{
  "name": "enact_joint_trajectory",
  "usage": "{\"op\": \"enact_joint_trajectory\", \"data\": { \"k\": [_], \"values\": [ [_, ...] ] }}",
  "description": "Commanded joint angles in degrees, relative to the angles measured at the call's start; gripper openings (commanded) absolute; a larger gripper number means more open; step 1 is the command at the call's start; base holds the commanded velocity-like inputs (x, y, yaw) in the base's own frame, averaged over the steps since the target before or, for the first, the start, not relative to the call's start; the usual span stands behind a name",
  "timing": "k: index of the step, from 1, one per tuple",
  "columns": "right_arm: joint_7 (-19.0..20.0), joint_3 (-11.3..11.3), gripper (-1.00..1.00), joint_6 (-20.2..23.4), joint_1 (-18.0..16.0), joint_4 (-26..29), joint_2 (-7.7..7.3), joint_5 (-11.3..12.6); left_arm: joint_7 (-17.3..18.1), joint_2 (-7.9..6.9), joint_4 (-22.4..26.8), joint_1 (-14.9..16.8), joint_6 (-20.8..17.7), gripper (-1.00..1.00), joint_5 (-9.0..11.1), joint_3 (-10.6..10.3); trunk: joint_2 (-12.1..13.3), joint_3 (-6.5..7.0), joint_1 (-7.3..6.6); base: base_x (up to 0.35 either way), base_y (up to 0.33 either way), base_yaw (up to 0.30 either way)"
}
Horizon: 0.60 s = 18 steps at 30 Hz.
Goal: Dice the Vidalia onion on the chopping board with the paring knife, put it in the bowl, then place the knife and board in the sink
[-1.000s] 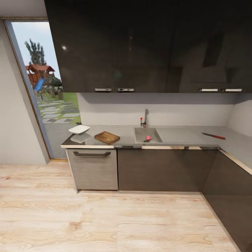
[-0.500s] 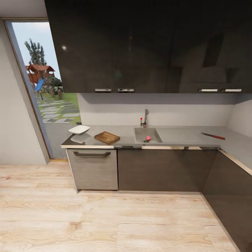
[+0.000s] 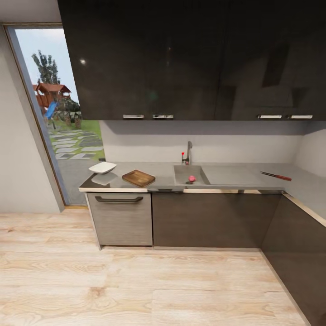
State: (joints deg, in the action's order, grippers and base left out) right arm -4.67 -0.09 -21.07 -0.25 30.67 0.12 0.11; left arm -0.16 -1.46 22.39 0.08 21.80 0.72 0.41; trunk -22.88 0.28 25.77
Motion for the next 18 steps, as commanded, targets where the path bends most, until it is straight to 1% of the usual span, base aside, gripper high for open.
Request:
{"op": "enact_joint_trajectory", "data": {
  "k": [1,4,6,7,8,9,11,13,14,15,16,17,18],
  "values": [
    [-0.9,0.0,1.00,-0.1,0.0,0.9,0.11,0.0,0.0,-0.01,0.0,0.0,0.2,1.00,0.1,0.0,0.0,-0.02,0.02,0.000,0.000,0.000],
    [-3.9,0.0,1.00,0.2,-0.1,4.6,0.40,0.0,0.0,-0.03,-0.1,0.0,0.1,1.00,0.1,0.1,0.0,-0.02,0.02,0.000,0.000,0.000],
    [-8.1,0.1,1.00,1.5,-0.1,11.2,1.04,0.0,0.0,-0.03,-0.1,0.0,0.1,1.00,0.1,0.1,0.0,-0.02,0.02,0.000,0.000,0.000],
    [-9.0,0.2,1.00,2.2,-0.1,13.1,1.28,0.0,0.0,-0.03,-0.1,0.0,0.1,1.00,0.1,0.1,0.0,-0.02,0.02,0.000,0.000,0.000],
    [-10.6,0.2,1.00,4.3,-0.1,17.0,1.74,-0.1,0.0,-0.04,-0.1,0.0,0.1,1.00,0.1,0.1,0.0,-0.02,0.02,0.000,0.000,0.000],
    [-12.6,0.3,1.00,13.5,-0.1,27.3,2.38,-0.6,0.0,-0.04,-0.1,0.0,0.1,1.00,0.1,0.1,0.0,-0.02,0.02,0.000,0.000,0.000],
    [-13.2,0.3,1.00,23.2,-1.1,36.1,2.56,-1.5,0.0,-0.04,-0.1,0.0,0.1,1.00,0.1,0.1,0.0,-0.02,0.02,0.000,0.000,0.000],
    [-13.4,0.5,1.00,30.8,-3.2,43.1,2.71,-3.1,0.0,-0.01,-0.2,0.0,0.0,1.00,0.1,0.1,0.0,-0.02,0.02,0.000,0.000,0.000],
    [-13.7,1.1,1.00,37.7,-7.2,48.4,2.80,-6.2,0.0,0.10,-0.4,0.0,0.1,1.00,0.1,0.1,0.0,-0.02,0.02,0.000,0.000,0.000],
    [-13.8,1.3,1.00,41.7,-9.8,50.2,2.82,-8.1,0.0,0.13,-0.4,0.0,0.1,1.00,0.1,0.1,0.0,-0.02,0.02,0.000,0.000,0.000],
    [-13.8,1.4,1.00,43.7,-11.1,50.9,2.85,-9.0,0.0,0.13,-0.5,0.0,0.1,1.00,0.1,0.1,0.0,-0.02,0.02,0.000,0.000,0.000],
    [-13.8,1.6,1.00,47.9,-14.0,51.8,2.90,-10.5,0.0,0.13,-0.5,0.0,0.1,1.00,0.1,0.1,0.0,-0.02,0.02,0.000,0.000,0.000],
    [-13.8,1.7,1.00,51.7,-16.7,52.4,3.07,-11.4,0.0,0.13,-0.5,0.0,0.1,1.00,0.1,0.1,0.0,-0.02,0.02,0.000,0.000,0.000]
  ]
}}
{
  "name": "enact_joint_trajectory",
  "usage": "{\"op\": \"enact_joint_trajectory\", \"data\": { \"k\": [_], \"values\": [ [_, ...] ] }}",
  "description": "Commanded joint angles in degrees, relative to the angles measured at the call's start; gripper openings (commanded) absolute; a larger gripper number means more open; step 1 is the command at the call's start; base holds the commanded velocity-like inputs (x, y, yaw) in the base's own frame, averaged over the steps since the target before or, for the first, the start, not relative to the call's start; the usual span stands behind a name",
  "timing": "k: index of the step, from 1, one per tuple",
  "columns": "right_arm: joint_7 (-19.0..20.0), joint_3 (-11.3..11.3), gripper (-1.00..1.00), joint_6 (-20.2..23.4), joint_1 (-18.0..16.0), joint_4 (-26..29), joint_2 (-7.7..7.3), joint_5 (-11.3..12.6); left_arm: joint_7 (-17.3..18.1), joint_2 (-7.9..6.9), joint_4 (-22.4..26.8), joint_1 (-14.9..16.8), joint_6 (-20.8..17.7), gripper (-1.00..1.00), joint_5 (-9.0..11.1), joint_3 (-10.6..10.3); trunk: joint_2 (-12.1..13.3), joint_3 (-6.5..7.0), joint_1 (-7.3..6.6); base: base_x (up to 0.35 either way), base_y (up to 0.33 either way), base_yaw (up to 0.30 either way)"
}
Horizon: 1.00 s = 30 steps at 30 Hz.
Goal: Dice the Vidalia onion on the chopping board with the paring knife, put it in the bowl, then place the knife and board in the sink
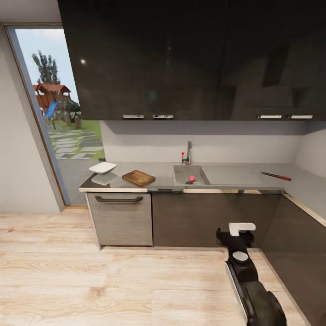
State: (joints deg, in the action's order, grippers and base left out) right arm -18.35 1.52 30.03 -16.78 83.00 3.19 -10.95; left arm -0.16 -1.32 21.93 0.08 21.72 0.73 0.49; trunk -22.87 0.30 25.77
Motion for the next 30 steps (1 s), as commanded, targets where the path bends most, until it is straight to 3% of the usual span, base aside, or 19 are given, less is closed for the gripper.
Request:
{"op": "enact_joint_trajectory", "data": {
  "k": [1,5,9,12,15,16,18,21,22,26,29,30],
  "values": [
    [-0.1,0.2,1.00,5.1,-3.9,0.6,0.51,-1.2,0.0,0.00,0.0,0.0,0.2,1.00,0.1,0.0,0.0,-0.04,0.02,0.000,0.000,0.000],
    [-0.2,0.3,1.00,10.6,-12.0,0.9,1.88,-2.1,0.0,0.02,-0.1,0.0,0.2,1.00,0.1,0.0,0.0,-0.04,0.02,0.000,0.000,0.000],
    [-0.1,0.4,1.00,17.1,-20.0,0.6,2.33,-2.5,0.0,0.08,-0.1,0.0,0.1,1.00,0.1,0.0,0.0,-0.04,0.02,0.000,0.000,0.000],
    [0.2,0.4,1.00,23.5,-29.5,-1.4,2.49,-2.5,0.0,0.09,-0.2,0.0,0.1,1.00,0.1,0.0,0.0,-0.04,0.02,0.000,0.000,0.000],
    [0.3,0.4,1.00,25.4,-39.6,-10.8,2.70,-2.5,0.0,0.03,-0.2,0.0,0.1,1.00,0.1,0.0,0.0,-0.04,0.02,0.000,0.000,0.000],
    [0.3,0.4,1.00,25.6,-41.3,-13.0,2.71,-2.5,0.0,0.03,-0.2,0.0,0.2,1.00,0.1,0.0,0.0,-0.04,0.02,0.000,0.000,0.000],
    [0.4,0.4,1.00,25.7,-48.0,-23.8,2.76,-2.4,0.0,-0.03,-0.1,0.0,0.2,1.00,0.1,0.0,0.0,-0.04,0.02,0.000,0.000,0.000],
    [0.5,0.3,1.00,25.1,-54.6,-34.9,2.73,-2.3,0.0,-0.09,-0.1,0.0,0.2,1.00,0.1,0.0,0.0,-0.04,0.02,0.000,0.000,0.000],
    [0.7,0.3,1.00,24.0,-58.3,-41.4,2.67,-2.2,0.0,-0.13,-0.1,0.0,0.2,1.00,0.1,0.0,0.0,-0.04,0.02,0.000,0.000,0.000],
    [3.8,0.2,1.00,22.5,-62.0,-47.3,2.31,-2.1,0.0,-0.16,0.1,0.0,0.2,1.00,0.1,0.0,0.0,-0.04,0.02,0.001,0.000,0.000],
    [9.1,0.3,1.00,22.4,-62.6,-48.3,2.22,-2.2,0.3,-0.32,0.2,0.0,0.2,1.00,0.2,0.0,0.0,-0.04,0.02,0.067,0.010,0.000],
    [12.5,0.3,1.00,22.4,-62.8,-48.6,2.13,-2.3,0.3,-0.38,0.2,0.0,0.2,1.00,0.2,0.0,0.0,-0.04,0.02,0.165,0.099,0.000]
  ]
}}
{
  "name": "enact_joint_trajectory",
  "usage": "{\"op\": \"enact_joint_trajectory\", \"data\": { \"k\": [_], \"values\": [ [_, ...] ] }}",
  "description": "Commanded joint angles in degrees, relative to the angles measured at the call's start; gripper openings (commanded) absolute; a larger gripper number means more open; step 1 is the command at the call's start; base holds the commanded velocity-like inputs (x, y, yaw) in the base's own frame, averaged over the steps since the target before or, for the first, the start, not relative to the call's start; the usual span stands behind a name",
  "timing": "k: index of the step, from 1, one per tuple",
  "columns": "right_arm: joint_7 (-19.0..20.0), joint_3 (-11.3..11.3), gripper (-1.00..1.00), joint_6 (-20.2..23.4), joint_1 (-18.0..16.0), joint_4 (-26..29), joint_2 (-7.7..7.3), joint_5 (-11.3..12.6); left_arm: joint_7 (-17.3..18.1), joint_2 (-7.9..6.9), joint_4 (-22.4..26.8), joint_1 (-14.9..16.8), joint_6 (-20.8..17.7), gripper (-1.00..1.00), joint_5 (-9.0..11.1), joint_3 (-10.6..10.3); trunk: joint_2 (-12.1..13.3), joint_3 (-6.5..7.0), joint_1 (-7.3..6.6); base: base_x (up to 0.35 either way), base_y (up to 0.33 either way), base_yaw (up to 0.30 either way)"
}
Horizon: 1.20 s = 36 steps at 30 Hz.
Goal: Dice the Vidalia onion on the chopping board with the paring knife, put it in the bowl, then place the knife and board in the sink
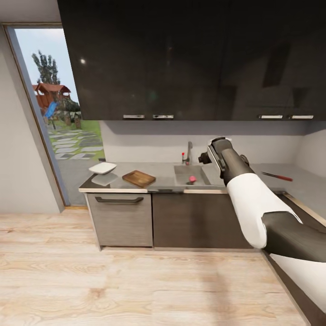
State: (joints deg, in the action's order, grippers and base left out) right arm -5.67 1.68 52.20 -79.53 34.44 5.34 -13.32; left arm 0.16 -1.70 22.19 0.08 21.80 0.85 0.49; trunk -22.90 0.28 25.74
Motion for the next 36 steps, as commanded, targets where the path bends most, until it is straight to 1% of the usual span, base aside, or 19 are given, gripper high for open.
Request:
{"op": "enact_joint_trajectory", "data": {
  "k": [1,2,5,12,17,21,24,27,32,34,36],
  "values": [
    [0.8,0.2,1.00,0.2,-0.1,0.0,-0.08,0.1,0.0,-0.01,0.0,0.0,0.2,1.00,0.1,0.0,0.0,-0.02,0.04,0.181,0.119,0.000],
    [3.8,0.2,1.00,0.3,-0.1,-0.1,-0.50,0.0,0.0,-0.05,0.0,0.0,0.2,1.00,0.1,0.1,0.0,-0.02,0.04,0.213,0.157,0.000],
    [8.5,0.3,1.00,0.3,-0.2,-0.2,-1.44,0.0,0.0,-0.12,0.0,0.0,0.1,1.00,0.1,0.1,0.0,-0.02,0.04,0.232,0.182,0.000],
    [14.2,0.5,1.00,0.4,-0.2,-0.3,-1.65,0.0,-0.1,-0.06,0.0,0.0,0.1,1.00,0.1,0.1,0.0,-0.02,0.04,0.222,0.221,0.000],
    [16.4,0.6,1.00,0.3,-0.2,-0.6,-1.51,0.0,-0.1,-0.07,0.0,0.0,0.1,1.00,0.1,0.1,0.0,-0.02,0.04,0.178,0.248,0.000],
    [18.9,0.6,1.00,0.3,-0.2,-0.9,-1.50,-0.1,-0.2,-0.06,-0.1,0.0,0.1,1.00,0.1,0.1,0.0,-0.02,0.04,0.122,0.265,0.000],
    [20.1,1.1,1.00,0.3,-0.2,-1.1,-1.55,-0.1,-0.2,-0.06,-0.1,0.0,0.1,1.00,0.1,0.1,0.0,-0.02,0.04,0.091,0.275,0.000],
    [20.4,2.1,1.00,0.3,-0.2,-1.5,-1.47,-0.1,-0.2,-0.06,-0.1,0.0,0.1,1.00,0.1,0.1,0.0,-0.02,0.04,0.034,0.278,0.000],
    [20.6,4.9,1.00,0.2,-0.2,-2.1,-1.39,-0.1,-0.3,-0.05,-0.1,0.0,0.1,1.00,0.1,0.1,0.0,-0.02,0.04,0.007,0.280,0.000],
    [20.6,5.2,1.00,0.2,-0.2,-2.2,-1.35,-0.1,-0.3,-0.10,-0.1,0.0,0.1,1.00,0.1,0.1,0.0,-0.02,0.04,0.001,0.281,0.000],
    [20.8,6.8,1.00,0.2,-0.2,-2.0,-1.36,-0.1,-0.4,-0.28,-0.3,0.0,-0.1,1.00,0.1,0.1,0.0,-0.02,0.04,0.021,0.221,0.000]
  ]
}}
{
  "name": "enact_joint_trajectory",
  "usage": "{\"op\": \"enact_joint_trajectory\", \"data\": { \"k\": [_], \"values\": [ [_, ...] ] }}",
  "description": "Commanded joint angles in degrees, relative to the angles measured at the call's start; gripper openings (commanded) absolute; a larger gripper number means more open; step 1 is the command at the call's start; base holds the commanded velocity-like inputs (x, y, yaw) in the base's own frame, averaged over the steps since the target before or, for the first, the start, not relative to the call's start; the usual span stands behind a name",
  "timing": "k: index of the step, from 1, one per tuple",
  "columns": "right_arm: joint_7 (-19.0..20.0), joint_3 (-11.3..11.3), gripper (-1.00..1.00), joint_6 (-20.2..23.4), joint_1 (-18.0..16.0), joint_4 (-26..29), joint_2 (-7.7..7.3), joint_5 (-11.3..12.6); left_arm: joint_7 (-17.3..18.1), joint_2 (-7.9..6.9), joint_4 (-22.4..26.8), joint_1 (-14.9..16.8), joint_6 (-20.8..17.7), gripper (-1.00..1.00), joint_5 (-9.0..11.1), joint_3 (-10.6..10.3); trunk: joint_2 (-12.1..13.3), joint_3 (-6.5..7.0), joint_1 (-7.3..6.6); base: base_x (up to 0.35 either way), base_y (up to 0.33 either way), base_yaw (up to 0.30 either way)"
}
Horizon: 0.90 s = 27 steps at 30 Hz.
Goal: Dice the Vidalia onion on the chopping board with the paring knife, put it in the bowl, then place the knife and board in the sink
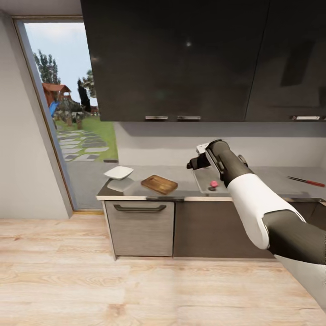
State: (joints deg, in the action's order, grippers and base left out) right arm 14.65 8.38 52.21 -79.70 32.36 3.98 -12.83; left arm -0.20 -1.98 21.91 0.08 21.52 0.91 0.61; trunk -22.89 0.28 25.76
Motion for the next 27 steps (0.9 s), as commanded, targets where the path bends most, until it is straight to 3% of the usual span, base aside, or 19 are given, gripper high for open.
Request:
{"op": "enact_joint_trajectory", "data": {
  "k": [1,8,13,17,23,27],
  "values": [
    [0.9,1.4,1.00,0.2,0.0,0.3,-0.01,-0.6,0.0,-0.10,-0.4,0.0,0.1,1.00,0.1,0.0,0.0,-0.02,0.03,0.059,0.116,0.000],
    [8.2,7.8,1.00,0.0,-0.1,2.9,0.12,-0.8,0.0,-0.57,-5.4,0.0,0.0,1.00,0.1,-0.2,0.0,-0.02,0.03,0.045,0.040,0.000],
    [11.4,12.2,1.00,-0.2,0.0,5.1,0.00,-0.8,0.1,-0.95,-9.9,0.0,0.2,1.00,0.1,0.0,0.0,-0.02,0.03,0.090,0.004,0.000],
    [13.4,13.1,1.00,-0.3,0.0,5.4,-0.01,-0.8,0.4,-2.14,-10.7,0.0,0.2,1.00,0.1,0.0,0.0,-0.02,0.03,0.292,0.000,0.000],
    [15.2,13.5,1.00,-0.3,0.0,5.5,0.03,-0.7,0.5,-2.45,-10.9,0.0,0.3,1.00,0.1,0.0,0.0,-0.02,0.03,0.325,0.000,0.000],
    [18.1,16.6,1.00,-0.5,0.0,5.5,-0.05,-0.7,0.5,-2.62,-10.9,0.0,0.3,1.00,0.1,0.0,0.0,-0.02,0.03,0.331,0.029,0.000]
  ]
}}
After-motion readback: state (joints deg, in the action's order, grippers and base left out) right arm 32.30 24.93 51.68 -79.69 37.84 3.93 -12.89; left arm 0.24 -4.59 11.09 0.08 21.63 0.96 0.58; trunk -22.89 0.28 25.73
